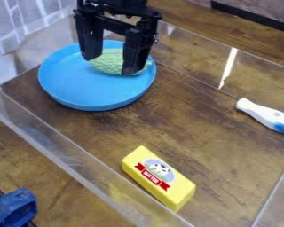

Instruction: Put the white object in the blue tray

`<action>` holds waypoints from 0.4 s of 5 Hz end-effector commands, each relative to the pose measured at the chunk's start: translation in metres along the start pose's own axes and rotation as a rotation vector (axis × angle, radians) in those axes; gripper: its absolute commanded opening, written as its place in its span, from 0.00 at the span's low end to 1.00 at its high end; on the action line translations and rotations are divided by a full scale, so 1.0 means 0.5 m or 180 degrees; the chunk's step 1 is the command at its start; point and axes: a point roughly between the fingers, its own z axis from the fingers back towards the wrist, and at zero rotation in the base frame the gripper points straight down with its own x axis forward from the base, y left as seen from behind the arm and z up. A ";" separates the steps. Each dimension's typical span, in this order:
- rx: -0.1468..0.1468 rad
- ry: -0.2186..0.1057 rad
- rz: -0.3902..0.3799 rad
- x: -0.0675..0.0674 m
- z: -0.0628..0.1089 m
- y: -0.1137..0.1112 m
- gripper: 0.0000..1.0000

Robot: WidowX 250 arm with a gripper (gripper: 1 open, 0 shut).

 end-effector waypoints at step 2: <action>-0.0009 0.0036 -0.0133 -0.016 -0.047 -0.012 1.00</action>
